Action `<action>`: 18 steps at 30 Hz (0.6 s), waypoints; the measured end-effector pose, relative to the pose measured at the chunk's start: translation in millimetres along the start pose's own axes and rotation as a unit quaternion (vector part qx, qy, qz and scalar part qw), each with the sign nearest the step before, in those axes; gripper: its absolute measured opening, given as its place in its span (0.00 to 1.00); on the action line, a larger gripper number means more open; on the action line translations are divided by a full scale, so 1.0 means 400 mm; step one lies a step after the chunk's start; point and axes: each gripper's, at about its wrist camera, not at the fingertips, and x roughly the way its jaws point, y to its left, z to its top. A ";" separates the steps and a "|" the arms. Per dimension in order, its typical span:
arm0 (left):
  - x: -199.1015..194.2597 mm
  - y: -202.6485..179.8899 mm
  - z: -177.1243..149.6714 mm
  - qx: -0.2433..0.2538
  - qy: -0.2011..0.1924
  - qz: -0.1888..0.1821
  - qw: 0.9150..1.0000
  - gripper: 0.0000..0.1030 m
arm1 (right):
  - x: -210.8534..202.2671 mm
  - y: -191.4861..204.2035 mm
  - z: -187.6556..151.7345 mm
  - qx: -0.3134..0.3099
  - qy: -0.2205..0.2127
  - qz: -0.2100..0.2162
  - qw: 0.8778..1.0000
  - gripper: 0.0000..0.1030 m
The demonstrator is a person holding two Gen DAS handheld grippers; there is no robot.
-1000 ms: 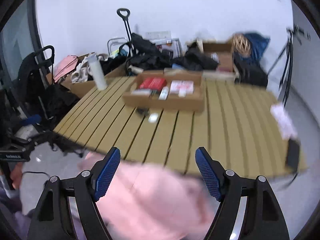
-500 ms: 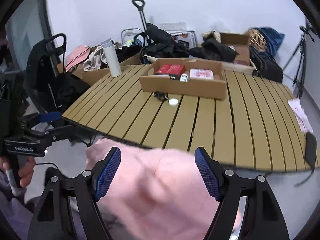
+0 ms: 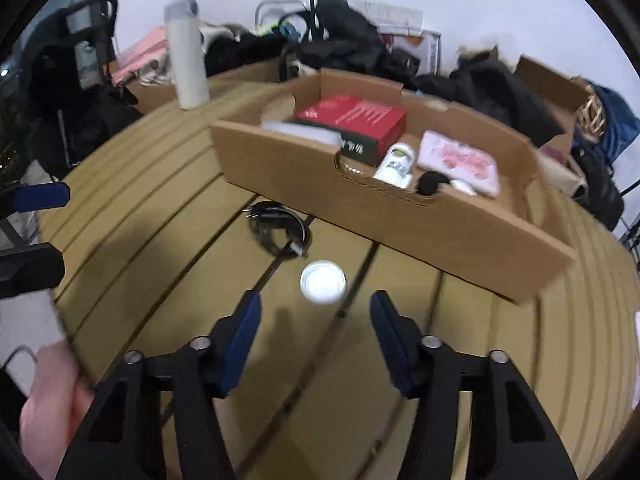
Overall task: Organize objects
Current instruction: 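Grasp the white round lid with the right gripper while the left reaches the black cable, then grasp the black cable with the left gripper while the right lifts the lid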
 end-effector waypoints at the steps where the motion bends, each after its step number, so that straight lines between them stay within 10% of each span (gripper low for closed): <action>1: 0.034 -0.001 0.017 -0.007 0.002 -0.005 1.000 0.98 | 0.026 -0.003 0.006 0.000 0.008 -0.012 1.000 0.32; 12: 0.263 -0.091 0.087 0.002 0.039 0.024 0.999 0.88 | -0.075 -0.103 -0.067 0.073 -0.030 -0.008 0.997 0.30; 18: 0.265 -0.130 0.026 0.046 0.032 0.071 0.996 0.48 | -0.172 -0.120 -0.095 0.100 -0.049 0.010 0.994 0.30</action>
